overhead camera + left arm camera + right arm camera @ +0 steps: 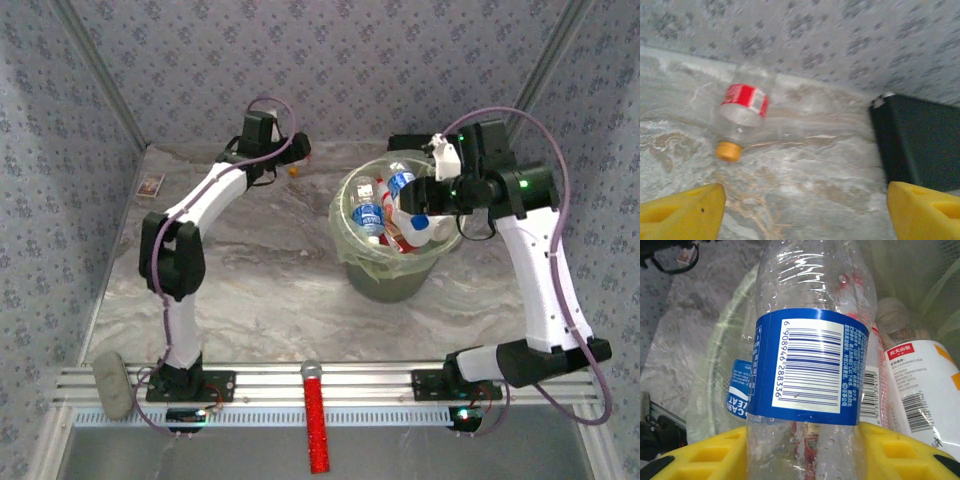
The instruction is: Put the plastic bottles in the bin
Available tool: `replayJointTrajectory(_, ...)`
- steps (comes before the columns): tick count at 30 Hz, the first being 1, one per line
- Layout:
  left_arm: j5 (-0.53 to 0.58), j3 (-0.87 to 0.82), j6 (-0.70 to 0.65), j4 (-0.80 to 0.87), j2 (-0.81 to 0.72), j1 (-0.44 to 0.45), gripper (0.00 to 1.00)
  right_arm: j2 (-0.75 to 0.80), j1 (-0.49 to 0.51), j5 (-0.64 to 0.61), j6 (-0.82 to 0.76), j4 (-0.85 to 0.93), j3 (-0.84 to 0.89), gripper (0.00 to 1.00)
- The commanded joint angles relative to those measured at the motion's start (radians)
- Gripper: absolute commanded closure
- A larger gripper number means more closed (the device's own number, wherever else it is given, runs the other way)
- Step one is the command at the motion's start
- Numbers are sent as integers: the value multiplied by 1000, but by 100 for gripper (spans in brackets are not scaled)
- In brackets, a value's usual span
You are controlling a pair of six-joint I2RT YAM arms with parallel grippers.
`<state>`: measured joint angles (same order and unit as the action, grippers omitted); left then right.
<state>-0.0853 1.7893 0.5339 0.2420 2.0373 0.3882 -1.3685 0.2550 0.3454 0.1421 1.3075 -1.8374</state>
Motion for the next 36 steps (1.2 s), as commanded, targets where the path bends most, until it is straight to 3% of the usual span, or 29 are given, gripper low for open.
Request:
replayJointTrajectory(1, 21, 110, -83, 52, 68, -3, 13, -34, 24, -48, 8, 53, -20, 56)
replayJointTrajectory(3, 26, 153, -96, 61, 117, -5, 11, -50, 30, -55, 15, 49, -11, 55)
replayJointTrajectory(7, 46, 263, -128, 90, 209, -5, 7, -58, 36, -70, 22, 51, -33, 36)
replayJointTrajectory(12, 64, 408, -149, 145, 315, -10, 6, -57, 30, -66, 6, 73, -117, 25)
replayJointTrajectory(16, 68, 522, -159, 185, 396, -15, 6, -67, 9, -65, -13, 58, -138, 28)
replayJointTrajectory(25, 84, 740, -190, 283, 556, -22, 6, -155, 23, -78, -25, -84, -103, 51)
replayJointTrajectory(36, 88, 779, -195, 295, 632, -25, 6, -215, 23, -208, -15, -90, -32, 54)
